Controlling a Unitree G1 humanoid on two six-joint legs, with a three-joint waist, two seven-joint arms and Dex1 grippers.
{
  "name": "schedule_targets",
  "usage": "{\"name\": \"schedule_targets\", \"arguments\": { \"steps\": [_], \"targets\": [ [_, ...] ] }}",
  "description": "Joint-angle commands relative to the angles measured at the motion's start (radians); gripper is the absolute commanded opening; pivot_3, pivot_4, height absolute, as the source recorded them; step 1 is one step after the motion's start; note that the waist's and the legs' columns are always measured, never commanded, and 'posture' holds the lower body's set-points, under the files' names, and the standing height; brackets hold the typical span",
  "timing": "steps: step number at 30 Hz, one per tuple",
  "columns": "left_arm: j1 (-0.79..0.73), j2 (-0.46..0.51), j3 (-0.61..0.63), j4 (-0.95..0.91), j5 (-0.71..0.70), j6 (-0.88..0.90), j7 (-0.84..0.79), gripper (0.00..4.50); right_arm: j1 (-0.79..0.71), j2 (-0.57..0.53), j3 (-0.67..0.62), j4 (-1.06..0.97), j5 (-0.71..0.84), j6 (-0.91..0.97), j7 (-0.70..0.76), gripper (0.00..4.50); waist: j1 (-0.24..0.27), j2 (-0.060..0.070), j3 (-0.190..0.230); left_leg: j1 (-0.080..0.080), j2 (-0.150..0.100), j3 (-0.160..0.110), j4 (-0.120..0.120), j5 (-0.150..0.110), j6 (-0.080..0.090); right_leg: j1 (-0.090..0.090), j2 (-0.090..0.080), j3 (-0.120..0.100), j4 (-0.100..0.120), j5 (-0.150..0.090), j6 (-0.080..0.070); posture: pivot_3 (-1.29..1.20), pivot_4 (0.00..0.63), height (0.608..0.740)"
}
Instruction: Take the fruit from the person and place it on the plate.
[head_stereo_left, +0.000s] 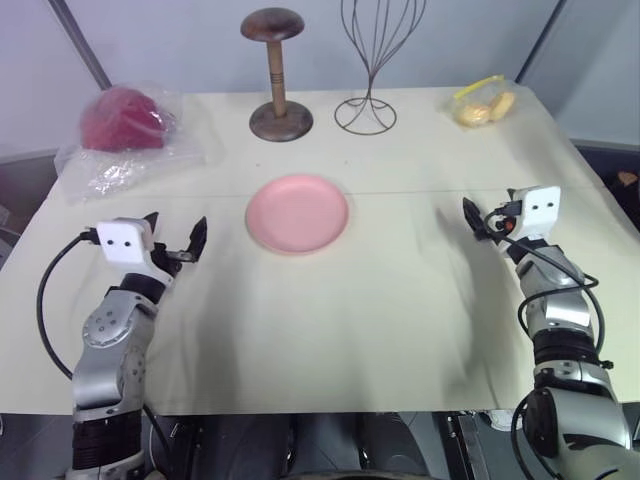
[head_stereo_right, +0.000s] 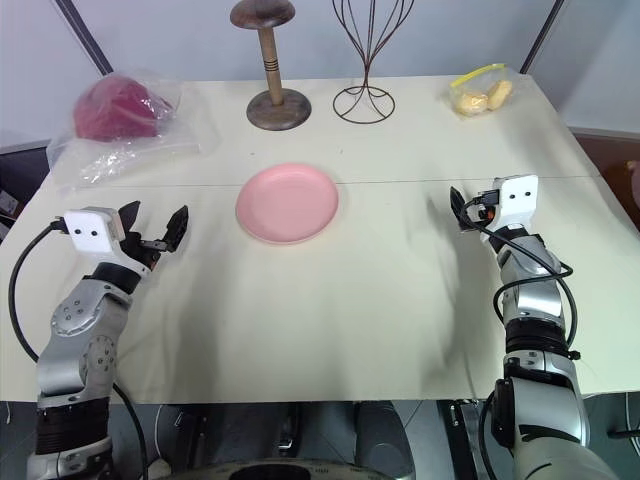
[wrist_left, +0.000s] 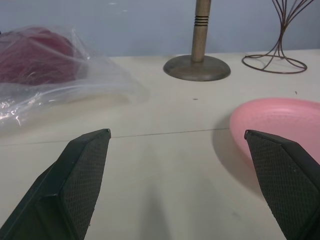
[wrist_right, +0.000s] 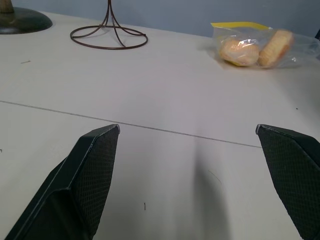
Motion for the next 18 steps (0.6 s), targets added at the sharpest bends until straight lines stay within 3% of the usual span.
{"name": "schedule_targets", "arguments": {
  "steps": [1,18],
  "targets": [
    [-0.005,0.012,0.011,-0.037,-0.002,-0.009,-0.003,4.5,-0.003,-0.002,-0.007,-0.038,0.004,-0.014,-0.004,4.46,0.0,0.0,0.0,0.0,0.0,0.0,0.0,0.0,0.0,0.0,0.0,0.0,0.0,0.0,0.0,0.0,0.15,0.74],
    [-0.014,0.011,0.015,-0.031,-0.005,-0.018,0.0,4.5,-0.008,-0.003,-0.007,-0.025,0.003,-0.022,-0.003,4.46,0.0,0.0,0.0,0.0,0.0,0.0,0.0,0.0,0.0,0.0,0.0,0.0,0.0,0.0,0.0,0.0,0.15,0.74]
  ]
}}
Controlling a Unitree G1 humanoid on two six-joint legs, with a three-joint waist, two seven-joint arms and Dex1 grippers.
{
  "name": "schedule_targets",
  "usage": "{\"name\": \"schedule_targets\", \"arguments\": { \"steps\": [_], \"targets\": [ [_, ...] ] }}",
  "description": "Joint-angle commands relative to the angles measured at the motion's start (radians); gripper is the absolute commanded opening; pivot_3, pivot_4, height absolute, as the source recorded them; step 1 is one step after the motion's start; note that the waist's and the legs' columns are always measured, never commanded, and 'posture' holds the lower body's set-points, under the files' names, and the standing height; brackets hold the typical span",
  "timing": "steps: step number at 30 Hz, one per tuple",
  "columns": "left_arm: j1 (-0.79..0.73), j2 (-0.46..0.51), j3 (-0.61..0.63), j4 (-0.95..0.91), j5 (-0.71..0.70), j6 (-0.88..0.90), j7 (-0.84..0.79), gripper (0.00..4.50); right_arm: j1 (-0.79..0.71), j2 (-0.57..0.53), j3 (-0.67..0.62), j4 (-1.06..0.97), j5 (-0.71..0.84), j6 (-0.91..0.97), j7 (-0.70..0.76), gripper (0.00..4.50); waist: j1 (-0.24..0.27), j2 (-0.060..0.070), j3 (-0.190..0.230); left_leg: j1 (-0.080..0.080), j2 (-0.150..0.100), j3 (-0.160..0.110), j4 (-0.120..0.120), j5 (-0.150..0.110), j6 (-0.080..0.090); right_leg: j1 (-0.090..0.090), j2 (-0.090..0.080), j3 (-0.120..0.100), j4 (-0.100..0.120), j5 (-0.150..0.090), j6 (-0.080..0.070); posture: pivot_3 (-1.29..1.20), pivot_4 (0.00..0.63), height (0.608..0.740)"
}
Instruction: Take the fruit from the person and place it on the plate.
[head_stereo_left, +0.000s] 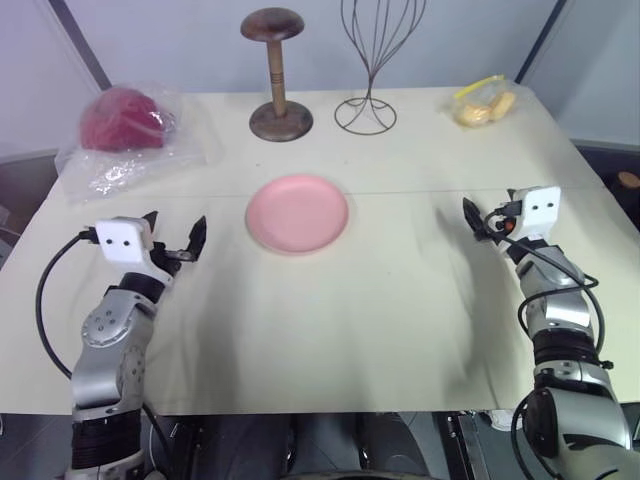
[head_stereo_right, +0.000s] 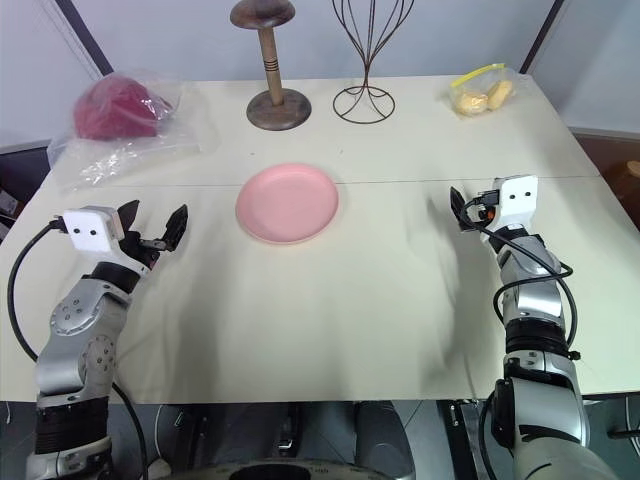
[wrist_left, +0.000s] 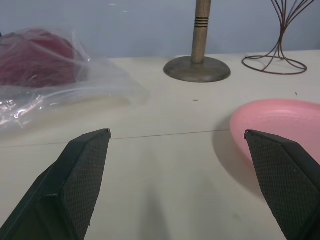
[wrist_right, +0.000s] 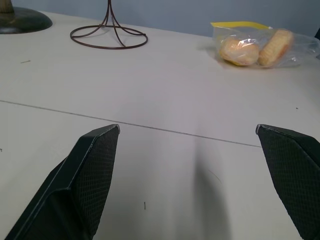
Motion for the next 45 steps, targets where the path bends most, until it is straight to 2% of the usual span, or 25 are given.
{"name": "schedule_targets", "arguments": {
  "steps": [1,36,39,41,43,45],
  "targets": [
    [-0.012,0.008,0.013,-0.033,-0.003,-0.016,0.0,4.5,-0.009,-0.005,-0.008,-0.025,0.002,-0.021,-0.003,4.46,0.0,0.0,0.0,0.0,0.0,0.0,0.0,0.0,0.0,0.0,0.0,0.0,0.0,0.0,0.0,0.0,0.15,0.74],
    [-0.04,0.045,0.029,-0.028,-0.014,-0.001,-0.013,4.5,-0.024,-0.005,-0.007,0.013,-0.012,-0.041,-0.002,4.46,0.0,0.0,0.0,0.0,0.0,0.0,0.0,0.0,0.0,0.0,0.0,0.0,0.0,0.0,0.0,0.0,0.15,0.74],
    [-0.049,0.088,0.02,-0.056,-0.052,0.034,-0.074,4.5,-0.025,-0.005,-0.006,0.014,-0.013,-0.043,-0.002,4.46,-0.002,0.0,0.0,0.0,0.0,0.0,0.0,0.0,0.0,0.0,0.0,0.0,0.0,0.0,0.0,0.0,0.15,0.74],
    [-0.056,0.146,0.02,-0.102,-0.139,0.105,-0.16,4.5,-0.025,-0.006,-0.005,0.014,-0.014,-0.043,0.0,4.46,-0.003,0.0,0.0,0.0,0.0,0.0,0.0,0.0,0.0,0.0,0.0,0.0,0.0,0.0,0.0,0.0,0.15,0.74],
    [-0.049,0.233,0.023,-0.164,-0.248,0.196,-0.271,4.5,-0.027,-0.009,-0.004,0.014,-0.014,-0.042,0.003,4.46,-0.003,0.0,0.0,0.0,0.0,0.0,0.0,0.0,0.0,0.0,0.0,0.0,0.0,0.0,0.0,0.0,0.15,0.74],
    [-0.033,0.36,0.047,-0.245,-0.396,0.32,-0.394,4.5,-0.034,-0.017,-0.004,0.017,-0.015,-0.04,0.01,4.46,-0.004,0.0,0.0,0.0,0.0,0.0,0.0,0.0,0.0,0.0,0.0,0.0,0.0,0.0,0.0,0.0,0.15,0.74]
  ]
}}
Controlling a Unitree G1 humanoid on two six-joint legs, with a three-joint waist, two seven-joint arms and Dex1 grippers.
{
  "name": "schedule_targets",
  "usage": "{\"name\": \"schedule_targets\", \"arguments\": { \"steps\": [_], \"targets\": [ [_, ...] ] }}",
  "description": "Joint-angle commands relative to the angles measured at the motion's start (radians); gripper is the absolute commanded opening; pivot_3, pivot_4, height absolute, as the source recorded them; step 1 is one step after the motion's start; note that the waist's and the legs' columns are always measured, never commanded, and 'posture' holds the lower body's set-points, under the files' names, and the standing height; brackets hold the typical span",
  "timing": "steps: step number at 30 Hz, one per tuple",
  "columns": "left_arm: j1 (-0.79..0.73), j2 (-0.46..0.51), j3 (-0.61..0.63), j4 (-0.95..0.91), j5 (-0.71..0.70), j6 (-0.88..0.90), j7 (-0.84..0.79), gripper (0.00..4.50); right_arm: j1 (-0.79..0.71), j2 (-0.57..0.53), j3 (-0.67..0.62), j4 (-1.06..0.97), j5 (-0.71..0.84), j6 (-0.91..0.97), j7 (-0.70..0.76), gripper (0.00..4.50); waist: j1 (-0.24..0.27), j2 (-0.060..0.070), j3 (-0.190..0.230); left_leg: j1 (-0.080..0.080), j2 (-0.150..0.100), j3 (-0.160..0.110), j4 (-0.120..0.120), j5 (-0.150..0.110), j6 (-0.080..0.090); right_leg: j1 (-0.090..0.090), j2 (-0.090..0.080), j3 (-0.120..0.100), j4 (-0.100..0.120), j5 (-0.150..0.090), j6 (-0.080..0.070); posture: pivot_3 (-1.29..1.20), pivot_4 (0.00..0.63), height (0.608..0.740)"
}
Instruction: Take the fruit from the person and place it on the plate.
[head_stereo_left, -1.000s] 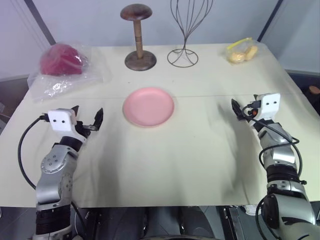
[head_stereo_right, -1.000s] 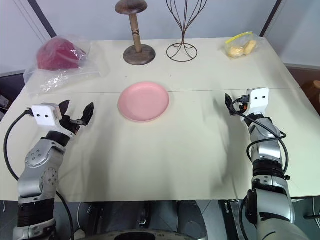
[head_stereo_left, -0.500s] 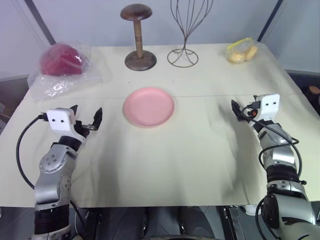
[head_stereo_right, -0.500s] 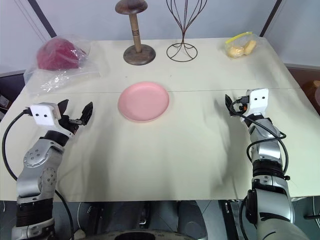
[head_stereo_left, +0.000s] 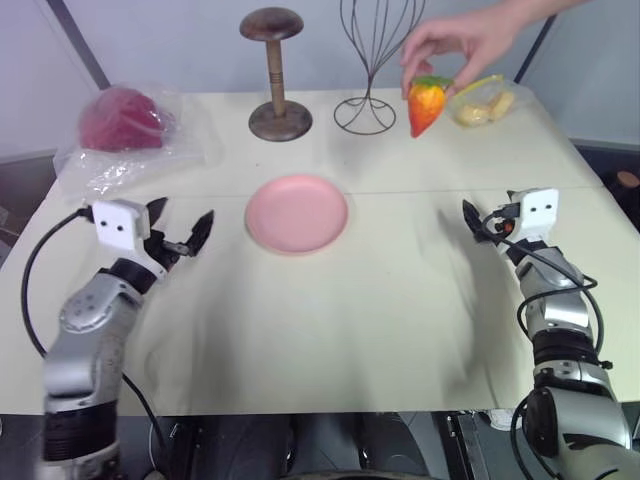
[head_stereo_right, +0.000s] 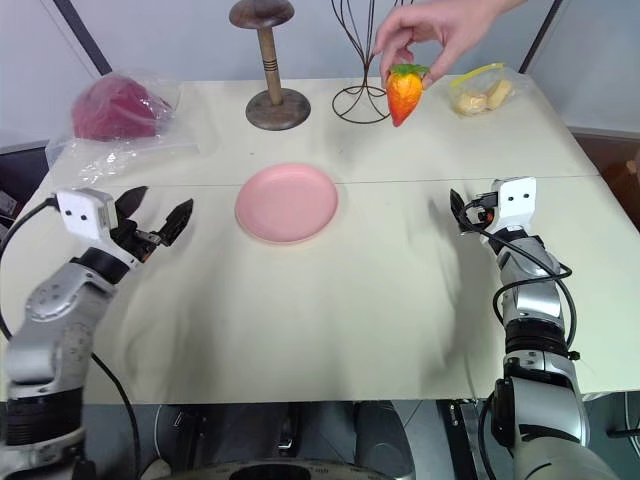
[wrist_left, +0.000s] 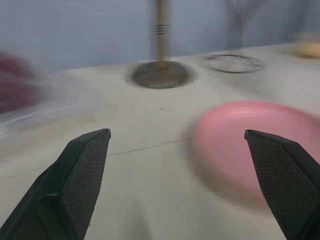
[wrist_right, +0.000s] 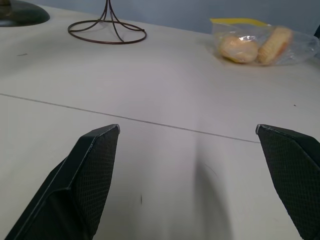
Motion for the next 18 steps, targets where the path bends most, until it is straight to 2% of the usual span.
{"name": "schedule_targets", "arguments": {
  "steps": [1,3,6,9,12,18],
  "targets": [
    [0.008,0.165,0.052,-0.157,-0.229,0.168,-0.186,4.5,-0.032,-0.019,-0.006,-0.006,0.003,-0.018,0.008,4.46,-0.002,0.001,0.0,0.0,0.0,0.0,0.0,0.0,0.0,0.0,0.0,0.0,0.0,0.0,0.0,0.0,0.15,0.74],
    [-0.005,0.232,0.076,-0.171,-0.295,0.226,-0.212,4.5,-0.034,-0.027,-0.004,-0.013,0.003,-0.013,0.015,4.46,-0.002,0.001,0.0,0.001,0.0,0.0,0.0,0.0,0.0,0.0,0.0,0.0,0.0,0.0,0.0,0.0,0.15,0.74],
    [-0.035,0.283,0.093,-0.167,-0.327,0.26,-0.215,4.5,-0.028,-0.036,-0.007,-0.087,0.035,0.037,0.056,4.46,-0.002,0.002,0.0,0.001,0.0,0.0,-0.001,0.0,0.0,0.001,0.001,0.0,0.0,0.0,0.0,0.0,0.15,0.74],
    [-0.065,0.298,0.102,-0.165,-0.365,0.289,-0.214,4.5,-0.023,-0.045,-0.021,-0.361,0.243,0.315,0.177,4.46,-0.002,0.003,0.001,0.001,0.0,0.0,-0.001,0.0,0.0,0.001,0.001,0.0,0.0,0.0,0.0,0.0,0.15,0.74],
    [-0.084,0.296,0.086,-0.16,-0.369,0.296,-0.21,4.5,-0.045,-0.086,-0.02,-0.577,0.402,0.582,0.214,4.46,-0.001,0.004,0.001,0.001,0.001,0.0,-0.001,0.0,0.0,0.001,0.0,0.0,0.0,0.0,0.0,0.0,0.15,0.74],
    [-0.071,0.272,0.059,-0.151,-0.347,0.285,-0.206,4.5,-0.126,-0.098,-0.021,-0.709,0.527,0.807,0.178,4.46,0.002,0.003,0.001,0.001,0.001,-0.001,-0.001,-0.002,0.004,0.002,0.0,0.0,-0.001,0.0,0.0,0.0,0.15,0.74]
  ]
}}
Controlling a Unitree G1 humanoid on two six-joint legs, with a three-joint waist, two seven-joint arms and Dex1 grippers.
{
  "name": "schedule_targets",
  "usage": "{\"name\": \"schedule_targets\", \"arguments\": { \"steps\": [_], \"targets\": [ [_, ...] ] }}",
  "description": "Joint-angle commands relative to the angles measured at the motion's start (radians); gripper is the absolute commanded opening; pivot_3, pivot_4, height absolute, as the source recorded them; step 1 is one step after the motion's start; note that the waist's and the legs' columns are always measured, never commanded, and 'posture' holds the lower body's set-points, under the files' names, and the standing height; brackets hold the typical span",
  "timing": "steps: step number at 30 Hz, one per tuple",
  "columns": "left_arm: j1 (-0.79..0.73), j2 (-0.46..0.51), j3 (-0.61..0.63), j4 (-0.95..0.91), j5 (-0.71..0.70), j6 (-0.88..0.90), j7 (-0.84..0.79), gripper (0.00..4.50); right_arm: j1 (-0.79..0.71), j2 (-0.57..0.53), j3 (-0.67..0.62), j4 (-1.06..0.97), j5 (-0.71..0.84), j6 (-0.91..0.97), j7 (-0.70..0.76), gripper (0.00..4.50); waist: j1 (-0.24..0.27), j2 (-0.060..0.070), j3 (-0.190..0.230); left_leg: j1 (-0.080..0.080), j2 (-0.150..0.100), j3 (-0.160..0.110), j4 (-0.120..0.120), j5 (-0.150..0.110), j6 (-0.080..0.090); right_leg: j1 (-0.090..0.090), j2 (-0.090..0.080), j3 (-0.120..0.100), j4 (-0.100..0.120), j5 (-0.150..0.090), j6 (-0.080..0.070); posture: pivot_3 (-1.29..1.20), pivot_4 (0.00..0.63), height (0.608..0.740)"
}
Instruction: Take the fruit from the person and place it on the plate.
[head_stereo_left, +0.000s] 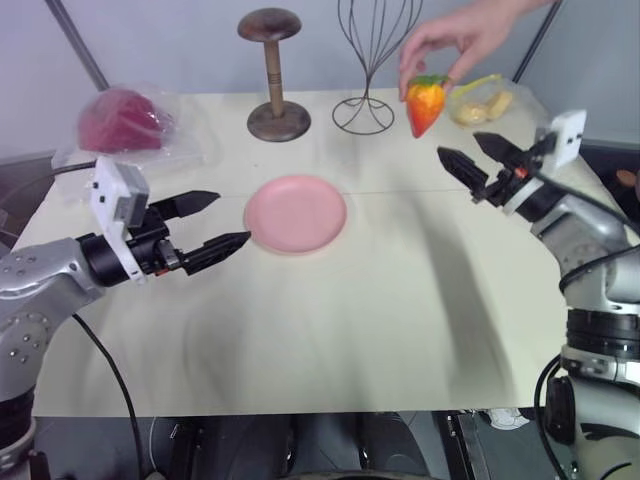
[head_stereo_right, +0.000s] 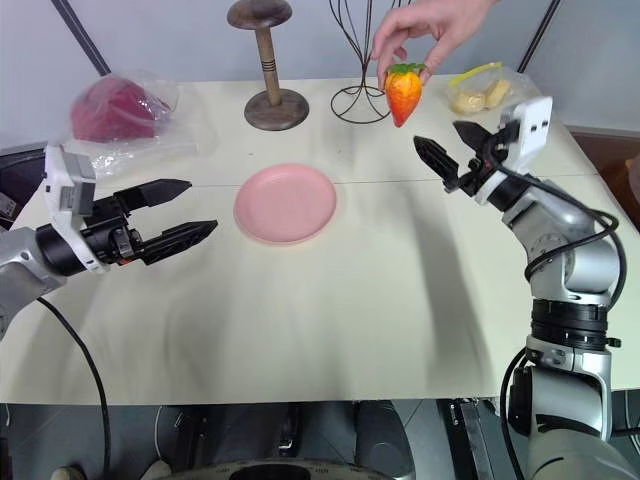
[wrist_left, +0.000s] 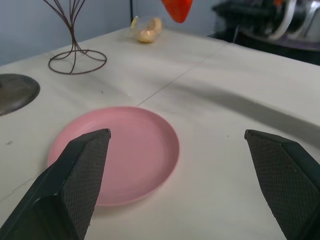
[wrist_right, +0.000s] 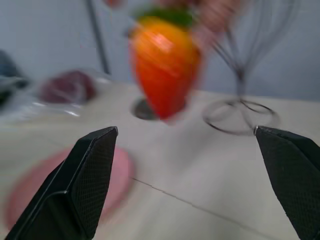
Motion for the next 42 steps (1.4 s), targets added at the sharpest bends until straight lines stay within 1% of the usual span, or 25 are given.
{"name": "schedule_targets", "arguments": {
  "steps": [1,7,14,18,31,32,33,35,37,38,39,42],
  "targets": [
    [0.005,-0.01,-0.001,-0.016,0.007,-0.011,0.006,4.5,-0.064,0.005,-0.008,-0.047,0.051,0.081,-0.037,4.46,0.002,0.0,0.0,0.0,0.0,0.0,0.0,0.0,0.0,0.0,0.0,0.0,0.0,0.0,0.0,0.0,0.15,0.74],
    [0.008,-0.039,0.004,-0.049,-0.006,-0.005,0.048,4.5,-0.093,0.033,0.025,-0.001,0.011,0.074,-0.043,4.46,0.002,0.0,0.0,0.0,-0.001,0.0,0.0,0.0,-0.001,0.0,-0.001,0.0,0.0,0.0,0.0,0.0,0.15,0.74],
    [0.033,-0.065,0.017,-0.081,-0.008,-0.012,0.088,4.5,-0.134,0.062,0.063,0.103,-0.049,0.03,-0.035,4.46,0.0,0.0,0.0,-0.001,0.0,0.0,0.0,0.001,-0.002,-0.001,-0.001,0.0,0.0,0.0,0.0,0.0,0.15,0.74],
    [0.051,-0.072,0.018,-0.095,-0.005,-0.016,0.099,4.5,-0.155,0.073,0.063,0.136,-0.067,0.015,-0.035,4.46,0.001,0.0,0.0,-0.001,0.0,0.0,0.0,0.001,-0.002,-0.001,-0.001,0.0,0.0,0.0,0.0,0.0,0.15,0.74],
    [0.052,-0.082,0.002,-0.103,-0.003,-0.021,0.118,4.5,-0.182,0.079,0.053,0.149,-0.093,0.018,-0.051,4.46,0.001,0.0,0.0,-0.001,0.0,0.0,0.0,0.002,-0.003,-0.001,-0.001,0.0,0.0,0.0,0.0,0.0,0.15,0.74],
    [0.051,-0.082,0.002,-0.102,-0.001,-0.022,0.118,4.5,-0.181,0.079,0.054,0.149,-0.096,0.016,-0.053,3.96,0.001,0.0,0.0,-0.001,0.0,0.0,0.0,0.002,-0.003,-0.001,-0.001,0.0,0.0,0.0,0.0,0.0,0.15,0.74],
    [0.049,-0.082,0.002,-0.102,0.0,-0.023,0.119,4.5,-0.18,0.081,0.052,0.147,-0.094,0.017,-0.057,3.68,0.001,0.0,0.0,-0.001,0.0,0.0,0.0,0.002,-0.003,-0.001,-0.001,0.0,0.0,0.0,0.0,0.0,0.15,0.74],
    [0.048,-0.083,0.002,-0.101,0.001,-0.024,0.119,4.5,-0.179,0.083,0.051,0.141,-0.091,0.019,-0.059,2.77,0.0,0.0,0.0,-0.001,0.0,0.0,0.0,0.002,-0.003,-0.001,-0.001,0.0,0.0,0.0,0.0,0.0,0.15,0.74],
    [0.044,-0.084,0.001,-0.1,0.001,-0.024,0.122,4.5,-0.178,0.083,0.05,0.137,-0.088,0.022,-0.058,1.63,0.0,0.0,0.0,-0.001,0.0,0.0,0.0,0.002,-0.003,-0.001,-0.001,0.0,0.0,0.0,0.0,0.0,0.15,0.74],
    [0.042,-0.084,0.001,-0.1,0.001,-0.024,0.122,4.5,-0.178,0.083,0.051,0.134,-0.088,0.021,-0.058,1.28,0.0,0.0,0.0,-0.001,0.0,0.0,0.0,0.002,-0.003,-0.001,-0.001,0.0,0.0,0.0,0.0,0.0,0.15,0.74],
    [0.041,-0.084,0.001,-0.099,0.001,-0.024,0.123,4.5,-0.178,0.082,0.051,0.132,-0.088,0.021,-0.057,1.12,0.001,0.0,0.0,-0.001,0.0,0.0,0.0,0.002,-0.003,-0.001,-0.001,0.0,0.0,0.0,0.0,0.0,0.15,0.74],
    [0.04,-0.083,0.002,-0.098,0.003,-0.024,0.123,4.5,-0.183,0.083,0.047,0.139,-0.094,0.017,-0.07,1.12,0.001,0.0,0.0,-0.001,0.0,0.0,0.0,0.001,-0.003,-0.001,-0.001,0.0,0.0,0.0,0.0,0.0,0.15,0.74]
  ]
}}
